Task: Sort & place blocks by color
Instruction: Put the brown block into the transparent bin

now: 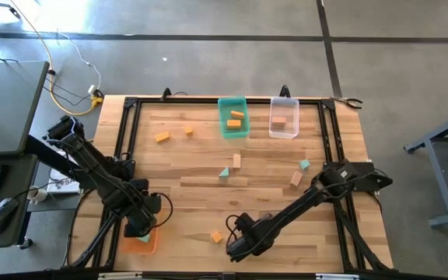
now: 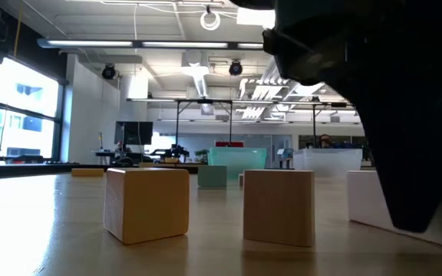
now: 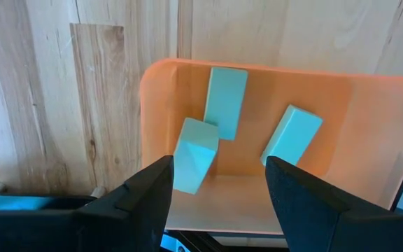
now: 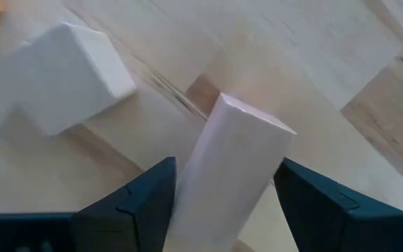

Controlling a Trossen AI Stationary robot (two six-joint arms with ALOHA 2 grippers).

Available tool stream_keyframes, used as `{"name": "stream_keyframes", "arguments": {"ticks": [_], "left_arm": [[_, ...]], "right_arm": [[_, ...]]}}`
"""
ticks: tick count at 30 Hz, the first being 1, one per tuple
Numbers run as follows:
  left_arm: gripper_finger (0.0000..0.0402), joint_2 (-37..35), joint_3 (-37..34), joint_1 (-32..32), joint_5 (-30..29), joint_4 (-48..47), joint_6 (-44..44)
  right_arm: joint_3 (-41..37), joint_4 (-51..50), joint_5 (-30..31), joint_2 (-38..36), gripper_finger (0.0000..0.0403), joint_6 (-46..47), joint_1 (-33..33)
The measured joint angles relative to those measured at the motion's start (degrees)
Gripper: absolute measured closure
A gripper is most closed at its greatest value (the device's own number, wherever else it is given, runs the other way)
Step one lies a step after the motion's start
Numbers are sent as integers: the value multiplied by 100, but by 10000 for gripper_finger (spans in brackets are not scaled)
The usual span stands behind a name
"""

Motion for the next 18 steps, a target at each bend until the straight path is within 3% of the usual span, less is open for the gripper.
{"name": "stream_keyframes", "arguments": {"ticks": [3,9,18], "left_arm": [[188,0,0,0,0,7,0],[188,0,0,0,-72,16,0],[188,0,0,2,-313,39,2]], "right_arm": [[0,-7,-82,41,203,-31,-2],[0,-43,-107,33,299,-306,-2],[99,-809,80,13,299,-803,-12]]}}
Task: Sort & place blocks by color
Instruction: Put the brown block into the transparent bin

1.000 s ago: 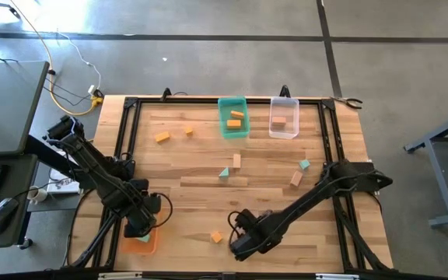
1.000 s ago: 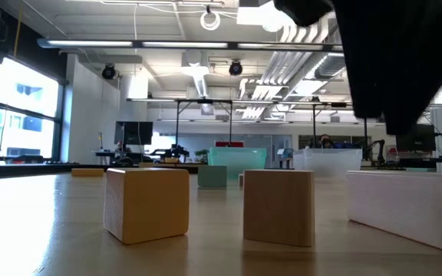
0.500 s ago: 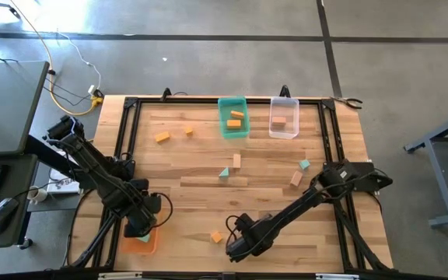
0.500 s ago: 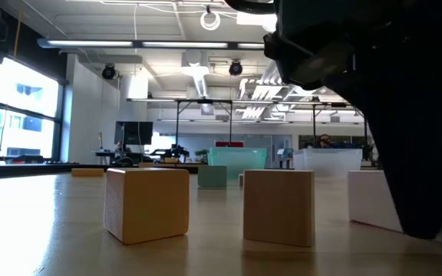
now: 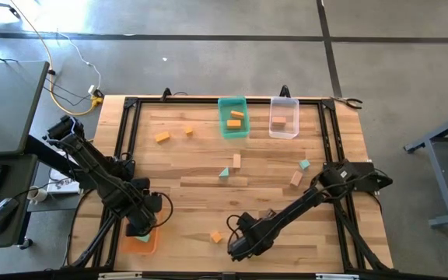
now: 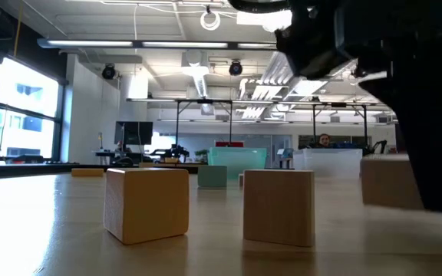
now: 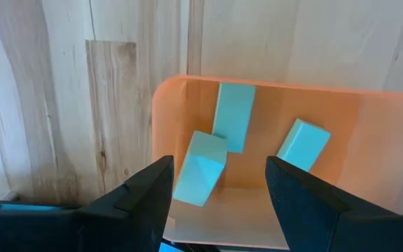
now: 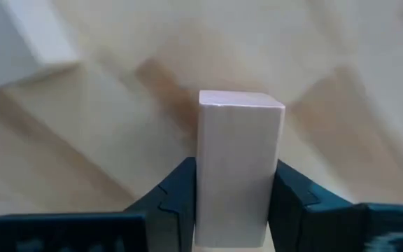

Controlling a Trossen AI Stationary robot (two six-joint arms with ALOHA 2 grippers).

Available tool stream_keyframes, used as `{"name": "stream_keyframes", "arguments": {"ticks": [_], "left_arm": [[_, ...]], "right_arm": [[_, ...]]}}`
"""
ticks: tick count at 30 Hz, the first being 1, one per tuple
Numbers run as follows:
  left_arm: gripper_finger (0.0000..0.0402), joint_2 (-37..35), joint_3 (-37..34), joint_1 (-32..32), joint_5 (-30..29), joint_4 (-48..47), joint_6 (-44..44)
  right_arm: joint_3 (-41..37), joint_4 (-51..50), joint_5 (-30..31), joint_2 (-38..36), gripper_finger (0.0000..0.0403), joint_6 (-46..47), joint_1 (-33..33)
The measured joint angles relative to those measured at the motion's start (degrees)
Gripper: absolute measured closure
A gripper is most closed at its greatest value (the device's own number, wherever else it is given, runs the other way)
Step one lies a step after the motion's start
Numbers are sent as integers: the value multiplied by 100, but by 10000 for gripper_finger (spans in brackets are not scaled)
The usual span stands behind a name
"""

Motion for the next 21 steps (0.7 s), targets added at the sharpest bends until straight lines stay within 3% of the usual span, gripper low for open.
{"name": "stream_keyframes", "arguments": {"ticks": [9,15,21], "left_arm": [[188,0,0,7,-776,-1,187],[188,2,-2,7,-1650,14,293],[188,2,-2,4,-1785,20,150]], "right_arm": [[768,-2033,1281,-13,299,-311,-284],[744,-2001,2172,-153,299,-1152,-793],[709,-2007,2739,-175,299,-2034,-1302]]}}
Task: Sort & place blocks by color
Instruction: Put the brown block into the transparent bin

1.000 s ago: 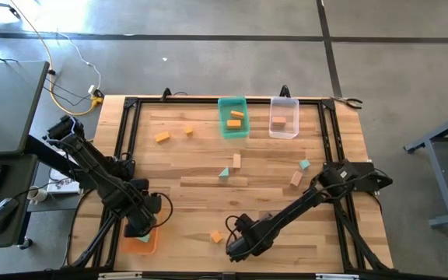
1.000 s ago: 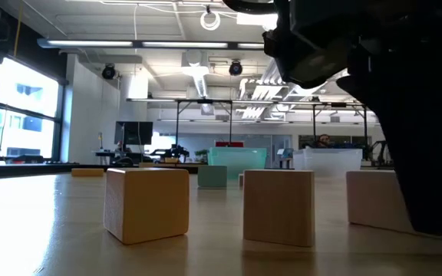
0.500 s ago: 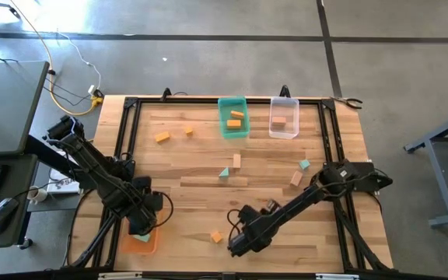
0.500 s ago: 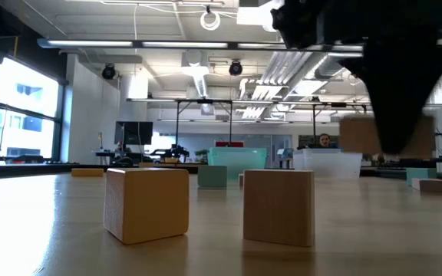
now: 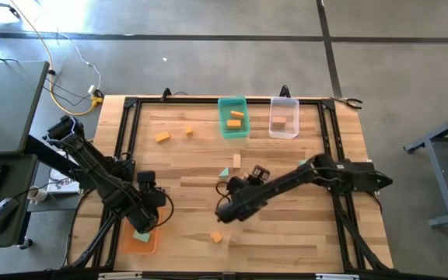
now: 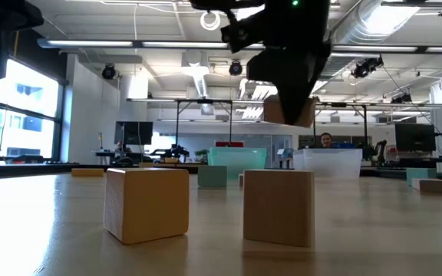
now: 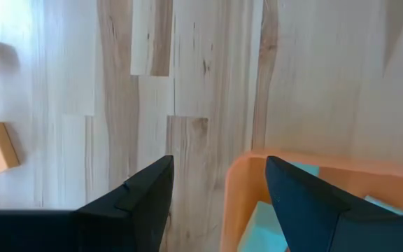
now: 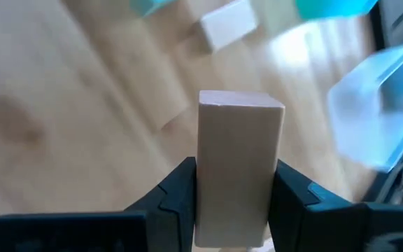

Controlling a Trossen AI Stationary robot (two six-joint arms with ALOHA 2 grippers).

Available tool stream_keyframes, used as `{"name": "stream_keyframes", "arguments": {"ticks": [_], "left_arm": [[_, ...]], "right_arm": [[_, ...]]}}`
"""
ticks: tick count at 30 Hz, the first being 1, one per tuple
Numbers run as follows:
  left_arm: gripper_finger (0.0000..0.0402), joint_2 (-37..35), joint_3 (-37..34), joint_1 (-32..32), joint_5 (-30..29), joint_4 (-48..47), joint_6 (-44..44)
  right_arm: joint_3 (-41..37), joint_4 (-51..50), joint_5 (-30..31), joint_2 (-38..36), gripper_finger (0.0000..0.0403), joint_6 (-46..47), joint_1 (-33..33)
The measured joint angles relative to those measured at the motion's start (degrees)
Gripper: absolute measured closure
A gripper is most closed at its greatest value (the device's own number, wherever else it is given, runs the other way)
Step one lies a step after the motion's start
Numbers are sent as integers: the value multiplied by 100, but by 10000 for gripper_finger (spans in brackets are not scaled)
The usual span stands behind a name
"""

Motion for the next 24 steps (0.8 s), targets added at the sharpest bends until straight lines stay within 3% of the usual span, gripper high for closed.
{"name": "stream_keyframes", "arguments": {"ticks": [9,16,24], "left_arm": [[188,0,0,0,-9,9,-108],[188,0,0,23,-447,4,193],[188,0,0,541,-1058,-39,746]], "right_arm": [[-150,8,894,-81,299,-929,-587],[-1753,-1,1116,-1068,299,-386,-1205],[-3257,368,1431,-2680,299,285,-1831]]}}
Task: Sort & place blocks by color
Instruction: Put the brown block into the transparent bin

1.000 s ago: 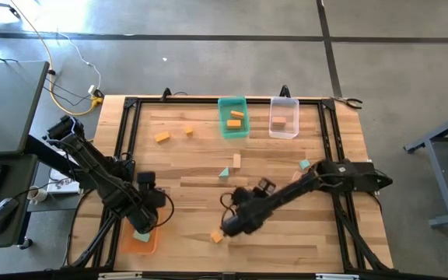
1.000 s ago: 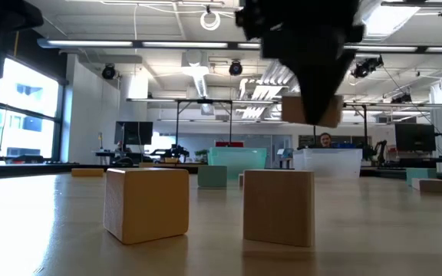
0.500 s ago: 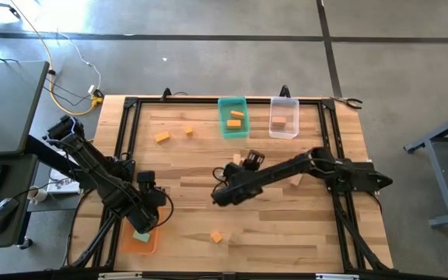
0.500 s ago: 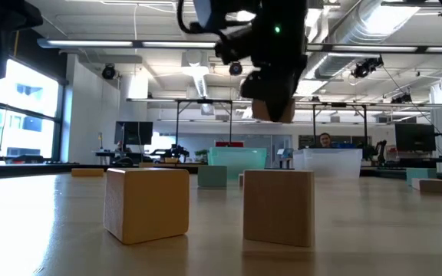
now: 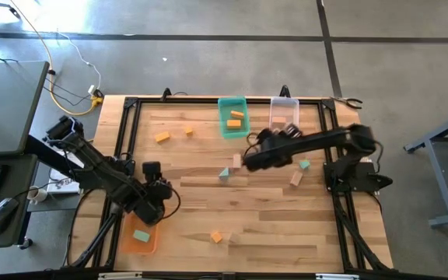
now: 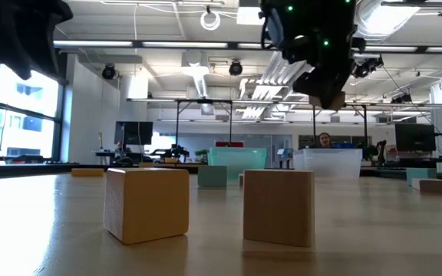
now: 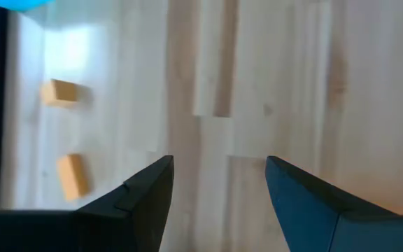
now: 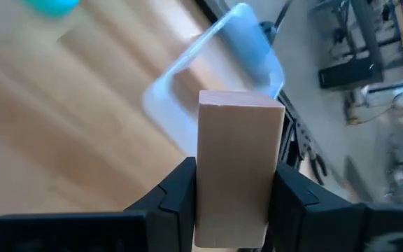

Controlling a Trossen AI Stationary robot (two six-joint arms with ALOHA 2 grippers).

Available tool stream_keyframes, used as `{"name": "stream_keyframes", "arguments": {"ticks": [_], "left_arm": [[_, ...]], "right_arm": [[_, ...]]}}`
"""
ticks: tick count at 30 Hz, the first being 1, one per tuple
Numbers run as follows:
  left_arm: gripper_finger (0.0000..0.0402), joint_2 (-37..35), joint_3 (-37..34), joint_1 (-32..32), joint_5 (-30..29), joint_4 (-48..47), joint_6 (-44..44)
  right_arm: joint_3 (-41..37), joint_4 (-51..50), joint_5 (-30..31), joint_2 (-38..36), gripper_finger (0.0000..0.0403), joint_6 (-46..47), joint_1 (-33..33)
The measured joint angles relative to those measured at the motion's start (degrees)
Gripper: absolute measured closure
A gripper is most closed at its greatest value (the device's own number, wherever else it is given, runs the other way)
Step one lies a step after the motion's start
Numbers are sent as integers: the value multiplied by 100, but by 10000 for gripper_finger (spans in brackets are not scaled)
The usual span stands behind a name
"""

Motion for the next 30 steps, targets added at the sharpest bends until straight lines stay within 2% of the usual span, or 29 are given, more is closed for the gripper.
{"name": "stream_keyframes", "arguments": {"ticks": [6,12,16,21,27,30], "left_arm": [[188,0,0,594,-222,-96,590],[188,0,0,1268,-616,-435,975],[188,-18,-58,1816,-866,-463,1363],[188,-91,-253,2684,-1021,-433,1925],[188,-206,-337,3804,-931,-388,2544],[188,-297,-337,4352,-597,-224,2827]], "right_arm": [[-871,1136,218,-1014,299,-477,-642],[-1597,2693,55,-1613,299,-1613,-1613],[-1966,3921,-615,-1695,299,-2782,-2408],[-2149,4849,-1485,-1659,299,-3841,-3387],[-2144,5224,-2402,-1659,299,-4280,-4270],[-2142,5318,-2944,-1606,299,-4334,-4526]]}}
